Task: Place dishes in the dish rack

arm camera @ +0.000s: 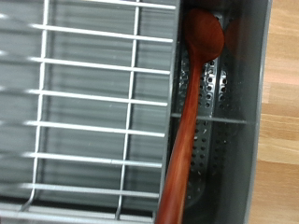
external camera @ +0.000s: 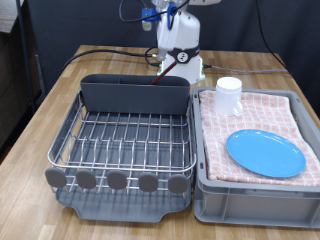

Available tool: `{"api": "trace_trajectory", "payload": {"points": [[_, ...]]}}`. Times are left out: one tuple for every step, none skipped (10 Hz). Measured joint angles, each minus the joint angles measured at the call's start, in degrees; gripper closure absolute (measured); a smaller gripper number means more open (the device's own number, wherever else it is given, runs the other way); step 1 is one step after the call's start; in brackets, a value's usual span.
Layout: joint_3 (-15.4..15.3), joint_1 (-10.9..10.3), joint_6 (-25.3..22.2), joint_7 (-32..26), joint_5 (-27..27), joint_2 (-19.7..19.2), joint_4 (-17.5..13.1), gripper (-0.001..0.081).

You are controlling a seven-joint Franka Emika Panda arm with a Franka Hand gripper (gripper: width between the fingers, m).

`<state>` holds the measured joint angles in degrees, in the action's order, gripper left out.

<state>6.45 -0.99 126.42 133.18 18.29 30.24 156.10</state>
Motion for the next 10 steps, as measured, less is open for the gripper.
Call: {"api": "trace_trajectory", "payload": {"points": [[-0.49, -1.19, -1.42, -2.8, -0.11, 0.84, -1.02, 0.0004], [-0.56, -2.88, -2.15, -7.59, -0.1, 1.22, -1.96, 0.0004], [-0.58, -4.83, -2.41, -12.75, -0.16, 1.23, -2.87, 0.0004], [-0.57, -6.86, -2.46, -16.84, -0.77, 1.17, -3.67, 0.0004], [-0.54, -8.73, -2.27, -19.61, -2.02, 1.05, -4.39, 0.0004], [0.02, -9.73, -2.27, -22.42, -2.86, 0.71, -4.85, 0.0004], [0.0, -9.6, -2.31, -21.43, -2.72, 0.7, -4.85, 0.0004], [0.3, -10.01, -2.09, -24.0, -2.84, 0.33, -5.02, 0.0004], [0.95, -10.83, -0.2, -28.07, -3.05, -0.85, -5.66, 0.0004], [1.38, -11.73, 2.16, -31.09, -3.44, -2.78, -6.79, 0.0004]]}}
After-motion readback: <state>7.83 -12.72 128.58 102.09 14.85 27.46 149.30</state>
